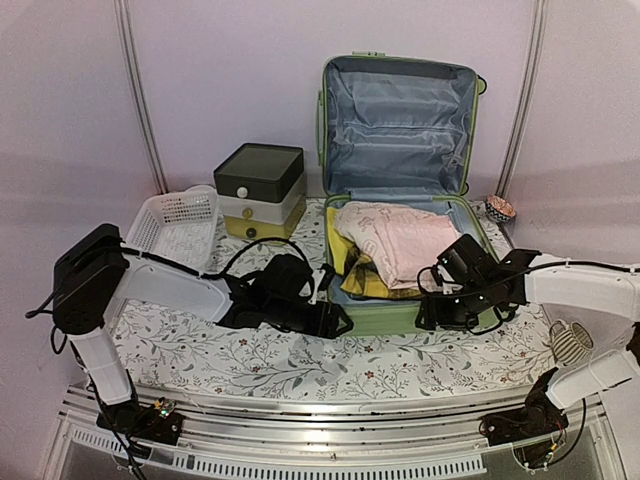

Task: Open, take out, and arrange the luggage
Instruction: Adjust the opened luggage at the center of the board.

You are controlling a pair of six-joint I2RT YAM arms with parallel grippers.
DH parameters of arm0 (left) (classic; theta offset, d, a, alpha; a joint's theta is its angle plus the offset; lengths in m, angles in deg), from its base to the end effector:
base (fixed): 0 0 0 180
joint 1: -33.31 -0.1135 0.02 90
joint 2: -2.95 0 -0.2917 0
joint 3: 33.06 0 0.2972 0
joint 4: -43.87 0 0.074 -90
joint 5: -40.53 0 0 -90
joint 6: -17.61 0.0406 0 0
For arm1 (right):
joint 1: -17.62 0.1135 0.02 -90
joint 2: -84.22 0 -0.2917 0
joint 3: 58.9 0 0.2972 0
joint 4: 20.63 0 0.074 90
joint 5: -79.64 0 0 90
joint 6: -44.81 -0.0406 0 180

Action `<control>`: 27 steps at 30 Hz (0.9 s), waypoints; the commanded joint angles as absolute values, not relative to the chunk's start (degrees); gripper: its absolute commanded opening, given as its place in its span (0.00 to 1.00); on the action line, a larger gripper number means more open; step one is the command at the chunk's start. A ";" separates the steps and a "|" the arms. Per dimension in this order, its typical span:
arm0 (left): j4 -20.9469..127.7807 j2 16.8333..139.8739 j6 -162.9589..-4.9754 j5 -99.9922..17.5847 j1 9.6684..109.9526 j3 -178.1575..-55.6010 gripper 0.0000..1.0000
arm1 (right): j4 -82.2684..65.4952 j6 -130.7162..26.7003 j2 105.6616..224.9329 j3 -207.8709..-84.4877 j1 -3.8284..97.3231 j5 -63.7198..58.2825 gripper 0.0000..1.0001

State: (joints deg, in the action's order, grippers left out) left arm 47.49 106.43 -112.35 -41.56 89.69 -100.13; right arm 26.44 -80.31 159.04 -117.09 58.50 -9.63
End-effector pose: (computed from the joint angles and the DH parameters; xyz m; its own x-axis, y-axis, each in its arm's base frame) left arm 0.2249 -0.3484 0.1473 -0.8402 0.1147 -0.5301 0.4482 0.6971 -0.5596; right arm 0.2107 0.1831 0.2072 -0.9334 -0.0471 -0.3558 -0.1488 0.9529 0.2642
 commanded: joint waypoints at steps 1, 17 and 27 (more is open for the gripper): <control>41.01 109.38 -110.56 -43.92 87.00 -104.16 0.70 | 21.39 -77.76 161.16 -119.09 55.19 -12.38 0.62; 41.39 116.68 -108.12 -41.94 83.51 -110.24 0.70 | 17.40 -73.38 167.05 -121.88 50.81 -11.65 0.62; 43.13 116.93 -106.39 -40.76 82.97 -112.06 0.77 | 17.51 -71.01 166.55 -122.93 50.15 -8.70 0.67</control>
